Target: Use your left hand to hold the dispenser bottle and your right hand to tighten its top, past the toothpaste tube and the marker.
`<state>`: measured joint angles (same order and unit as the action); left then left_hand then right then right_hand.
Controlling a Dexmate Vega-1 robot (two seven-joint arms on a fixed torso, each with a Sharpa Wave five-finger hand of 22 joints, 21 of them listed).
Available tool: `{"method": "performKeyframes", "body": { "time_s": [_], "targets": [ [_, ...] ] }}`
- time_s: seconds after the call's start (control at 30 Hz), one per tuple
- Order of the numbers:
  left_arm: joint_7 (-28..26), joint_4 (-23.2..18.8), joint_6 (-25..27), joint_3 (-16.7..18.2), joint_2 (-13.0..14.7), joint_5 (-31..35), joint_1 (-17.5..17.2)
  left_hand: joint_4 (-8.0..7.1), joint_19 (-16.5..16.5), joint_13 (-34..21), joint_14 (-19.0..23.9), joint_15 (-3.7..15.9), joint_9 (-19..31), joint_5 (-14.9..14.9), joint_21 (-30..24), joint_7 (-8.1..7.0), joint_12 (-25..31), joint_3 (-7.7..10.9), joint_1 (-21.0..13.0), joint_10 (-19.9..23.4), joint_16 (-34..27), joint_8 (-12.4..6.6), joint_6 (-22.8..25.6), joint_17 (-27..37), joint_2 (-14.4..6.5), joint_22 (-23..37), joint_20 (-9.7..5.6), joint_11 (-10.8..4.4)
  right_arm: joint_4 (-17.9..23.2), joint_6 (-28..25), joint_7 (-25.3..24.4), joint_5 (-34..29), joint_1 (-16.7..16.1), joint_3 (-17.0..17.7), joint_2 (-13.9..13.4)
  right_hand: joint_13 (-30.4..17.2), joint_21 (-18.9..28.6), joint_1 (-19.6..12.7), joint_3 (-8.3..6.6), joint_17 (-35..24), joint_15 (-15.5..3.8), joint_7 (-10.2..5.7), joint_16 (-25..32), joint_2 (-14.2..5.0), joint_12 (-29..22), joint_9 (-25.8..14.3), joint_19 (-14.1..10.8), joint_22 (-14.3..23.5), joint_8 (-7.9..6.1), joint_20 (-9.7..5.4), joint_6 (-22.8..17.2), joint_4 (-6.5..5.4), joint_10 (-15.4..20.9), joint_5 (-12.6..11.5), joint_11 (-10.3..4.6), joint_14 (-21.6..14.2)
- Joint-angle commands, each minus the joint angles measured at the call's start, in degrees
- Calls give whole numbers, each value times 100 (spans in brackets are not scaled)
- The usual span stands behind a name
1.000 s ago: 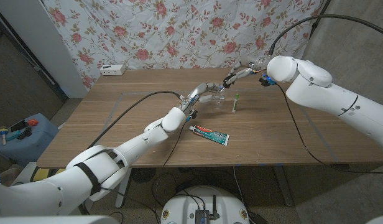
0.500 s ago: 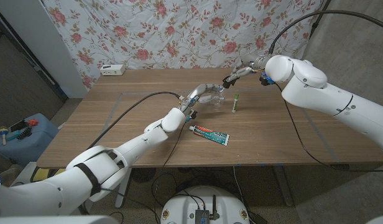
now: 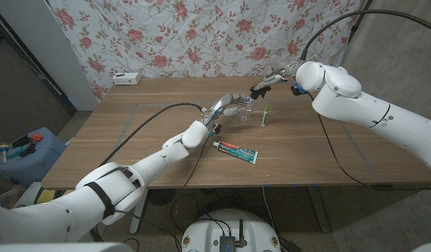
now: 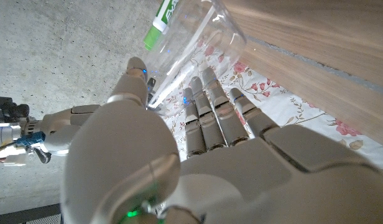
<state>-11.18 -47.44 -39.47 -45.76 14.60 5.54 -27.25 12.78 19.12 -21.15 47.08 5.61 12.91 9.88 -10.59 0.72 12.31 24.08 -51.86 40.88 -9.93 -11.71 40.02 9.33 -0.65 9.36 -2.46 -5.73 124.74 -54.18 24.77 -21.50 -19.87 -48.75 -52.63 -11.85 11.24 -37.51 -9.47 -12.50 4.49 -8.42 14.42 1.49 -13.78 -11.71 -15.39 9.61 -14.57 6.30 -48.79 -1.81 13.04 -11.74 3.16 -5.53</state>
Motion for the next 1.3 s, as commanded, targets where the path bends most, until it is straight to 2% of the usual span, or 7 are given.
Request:
{"method": "performKeyframes", "body": {
  "time_s": [0.03,0.43,0.77,0.8,0.93,0.97,1.3],
  "targets": [
    [-12,115,-72,-15,-36,-21,53,-389,-32,-23,46,414,13,47,-2,-232,26,426,140,25,-35,-41,303,9,-225,15,-324,-64,-20,-215,-97,-375,144,-327,103,-13,27,34,2,-3,-44,6,57,-13,-50,-7,-105,17,-92,-2,-203,-24,146,-7,-9,-144],
    [-64,78,-75,-13,-25,-10,28,-388,-33,-26,50,420,13,47,-2,-260,32,427,139,38,-39,-43,310,11,-228,15,-328,-20,32,-436,-53,-953,218,-605,172,-6,40,50,7,30,-150,32,96,-44,-87,-7,-273,17,-252,-11,-716,58,437,-17,-91,-380],
    [-73,4,-68,-6,2,2,-9,-389,-32,-23,35,416,13,47,-3,-243,28,431,144,36,-30,-47,321,7,-225,15,-321,-49,24,-652,132,-1414,304,-831,299,-2,46,112,16,31,-215,116,128,-93,-95,-2,-385,17,-366,-36,-1080,75,591,-17,-69,-530],
    [-72,0,-70,-4,4,0,-12,-392,-33,-21,42,416,13,47,-2,-244,27,431,146,34,-34,-46,322,9,-231,15,-319,-41,25,-664,135,-1447,299,-837,312,0,43,133,17,31,-218,129,126,-111,-95,0,-405,17,-402,-37,-1192,75,631,-14,-130,-545],
    [-76,-15,-79,2,11,3,-22,-393,-33,-23,44,420,13,48,-2,-251,26,433,146,28,-35,-44,316,9,-235,15,-317,-40,25,-677,100,-1519,242,-805,366,3,55,166,2,25,-277,154,155,-184,-113,10,-496,17,-471,-55,-1425,76,765,-13,-80,-649],
    [-77,-25,-81,5,16,5,-27,-392,-34,-24,41,423,13,48,-2,-248,27,434,145,30,-34,-47,324,9,-234,15,-318,-30,23,-697,94,-1546,235,-807,388,4,54,179,1,25,-288,169,168,-198,-119,14,-516,17,-483,-59,-1476,77,809,-11,-138,-695],
    [-81,-76,-86,23,35,8,-61,-387,-28,-24,39,420,13,48,-4,-255,30,431,143,38,-35,-47,328,10,-228,15,-313,-22,3,-803,225,-1745,263,-875,489,9,60,180,-46,36,-332,194,177,-299,-122,33,-636,17,-572,-97,-1812,110,965,-6,-124,-825]
  ]
}}
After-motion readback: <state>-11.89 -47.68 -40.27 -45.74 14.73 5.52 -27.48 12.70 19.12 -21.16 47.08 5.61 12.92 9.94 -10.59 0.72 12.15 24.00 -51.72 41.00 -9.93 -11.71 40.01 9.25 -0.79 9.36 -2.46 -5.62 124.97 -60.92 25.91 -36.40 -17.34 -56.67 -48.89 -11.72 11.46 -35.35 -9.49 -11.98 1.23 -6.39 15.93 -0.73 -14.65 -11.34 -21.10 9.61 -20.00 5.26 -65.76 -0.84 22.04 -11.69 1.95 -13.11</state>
